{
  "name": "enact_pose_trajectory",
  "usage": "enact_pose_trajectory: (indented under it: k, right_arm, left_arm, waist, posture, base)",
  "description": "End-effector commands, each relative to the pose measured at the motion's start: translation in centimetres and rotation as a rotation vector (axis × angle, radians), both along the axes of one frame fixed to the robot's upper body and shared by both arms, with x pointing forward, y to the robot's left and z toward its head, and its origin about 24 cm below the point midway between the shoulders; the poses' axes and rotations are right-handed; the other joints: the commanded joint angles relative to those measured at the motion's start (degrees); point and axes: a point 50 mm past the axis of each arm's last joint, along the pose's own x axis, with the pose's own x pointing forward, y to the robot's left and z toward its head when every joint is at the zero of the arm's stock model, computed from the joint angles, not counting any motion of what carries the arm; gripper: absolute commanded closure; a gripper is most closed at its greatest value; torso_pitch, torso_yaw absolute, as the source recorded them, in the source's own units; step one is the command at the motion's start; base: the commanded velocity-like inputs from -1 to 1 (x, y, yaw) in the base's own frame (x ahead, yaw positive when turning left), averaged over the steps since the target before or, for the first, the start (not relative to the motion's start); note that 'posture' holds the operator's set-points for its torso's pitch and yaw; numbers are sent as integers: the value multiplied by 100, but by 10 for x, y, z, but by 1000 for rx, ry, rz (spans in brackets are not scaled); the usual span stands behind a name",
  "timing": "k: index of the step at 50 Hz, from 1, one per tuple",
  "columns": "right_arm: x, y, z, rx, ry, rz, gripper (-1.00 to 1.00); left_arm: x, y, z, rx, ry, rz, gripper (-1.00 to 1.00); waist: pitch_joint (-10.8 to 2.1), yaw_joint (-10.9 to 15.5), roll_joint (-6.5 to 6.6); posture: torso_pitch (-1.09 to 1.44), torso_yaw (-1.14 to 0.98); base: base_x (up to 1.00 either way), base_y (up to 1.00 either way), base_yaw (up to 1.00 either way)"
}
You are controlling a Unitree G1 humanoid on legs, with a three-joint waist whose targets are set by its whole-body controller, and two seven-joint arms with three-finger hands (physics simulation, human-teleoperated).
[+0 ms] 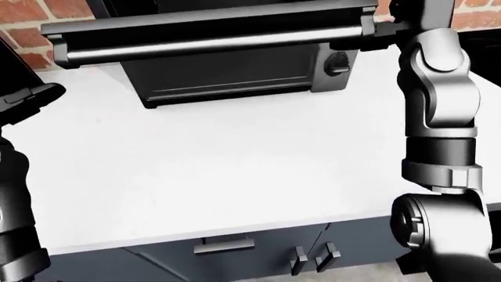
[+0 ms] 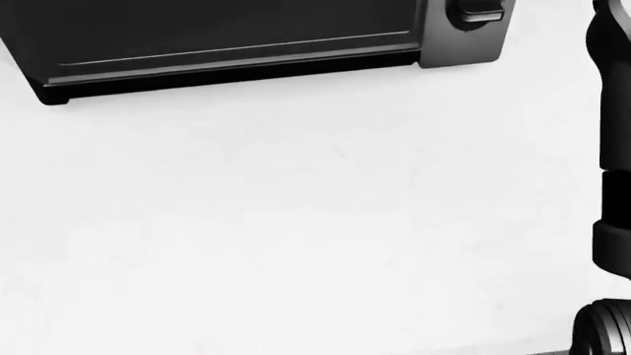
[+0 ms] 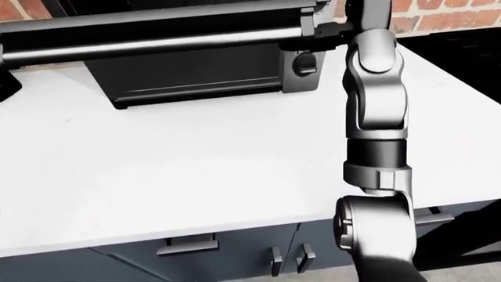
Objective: Close the toaster oven door.
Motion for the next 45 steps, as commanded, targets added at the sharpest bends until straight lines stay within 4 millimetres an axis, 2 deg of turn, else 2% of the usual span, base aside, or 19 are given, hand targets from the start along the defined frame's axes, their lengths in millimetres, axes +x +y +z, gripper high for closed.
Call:
enact_pose_trajectory:
  k: [1, 8, 18, 27, 45]
  right_arm:
    - [-14, 10, 35, -16, -161, 39, -100]
    - [-10, 11, 41, -22, -166, 40, -100]
    - [-4, 15, 51, -24, -178, 44, -100]
    - [4, 18, 58, -29, -178, 46, -100]
    - [13, 21, 67, -26, -176, 50, -100]
  left_arm:
    - [-6, -3, 22, 55, -87, -8, -100]
    - [-3, -15, 17, 58, -49, -40, -100]
    - [0, -29, -8, 59, 11, -91, -100]
    - [-2, -42, -13, 63, 13, -139, -100]
    - [-12, -88, -23, 71, 48, -309, -100]
  waist:
    - [-190, 29, -12]
    - [-190, 32, -3]
    - [-190, 30, -17]
    - [-196, 18, -42]
    - [-192, 26, -80]
  posture:
    - [0, 0]
    - [0, 0]
    - [0, 0]
    - [0, 0]
    - [0, 0]
  base:
    - [0, 0, 0]
    - [0, 0, 0]
    - [0, 0, 0]
    - [0, 0, 0]
    - [0, 0, 0]
